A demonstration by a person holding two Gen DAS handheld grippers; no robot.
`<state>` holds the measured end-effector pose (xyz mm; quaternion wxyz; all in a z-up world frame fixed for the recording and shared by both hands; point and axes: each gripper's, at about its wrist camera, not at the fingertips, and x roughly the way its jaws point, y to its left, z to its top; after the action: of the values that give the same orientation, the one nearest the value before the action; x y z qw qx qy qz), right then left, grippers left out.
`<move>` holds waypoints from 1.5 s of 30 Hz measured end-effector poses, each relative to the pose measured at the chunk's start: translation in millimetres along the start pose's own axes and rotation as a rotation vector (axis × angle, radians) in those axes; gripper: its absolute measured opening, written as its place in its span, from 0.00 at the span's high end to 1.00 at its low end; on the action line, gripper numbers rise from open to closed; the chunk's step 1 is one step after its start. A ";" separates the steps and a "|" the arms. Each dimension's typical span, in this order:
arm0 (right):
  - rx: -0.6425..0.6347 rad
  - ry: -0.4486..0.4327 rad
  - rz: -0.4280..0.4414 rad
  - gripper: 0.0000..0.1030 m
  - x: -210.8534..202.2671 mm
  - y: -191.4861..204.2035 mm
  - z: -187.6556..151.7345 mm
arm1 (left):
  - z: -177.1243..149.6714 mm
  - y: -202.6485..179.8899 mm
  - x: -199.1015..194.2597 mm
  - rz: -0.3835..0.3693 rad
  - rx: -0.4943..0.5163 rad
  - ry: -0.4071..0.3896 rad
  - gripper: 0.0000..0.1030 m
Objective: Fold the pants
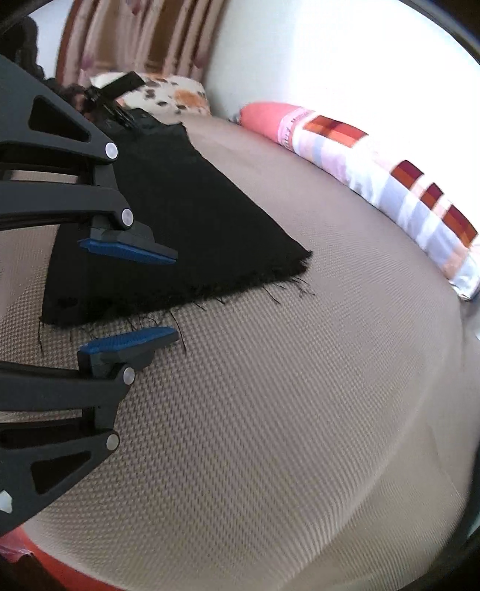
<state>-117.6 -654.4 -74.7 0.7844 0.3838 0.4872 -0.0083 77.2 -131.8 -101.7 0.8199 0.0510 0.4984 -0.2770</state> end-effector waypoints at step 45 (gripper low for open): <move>-0.267 0.118 0.127 0.92 152.4 280.6 -44.0 | -3.6 71.2 -86.2 0.058 -0.109 -0.137 0.46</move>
<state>37.6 -374.7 -35.6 0.7975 0.3059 0.5039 0.1287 80.2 -35.7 -44.3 0.8612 0.0017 0.4540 -0.2287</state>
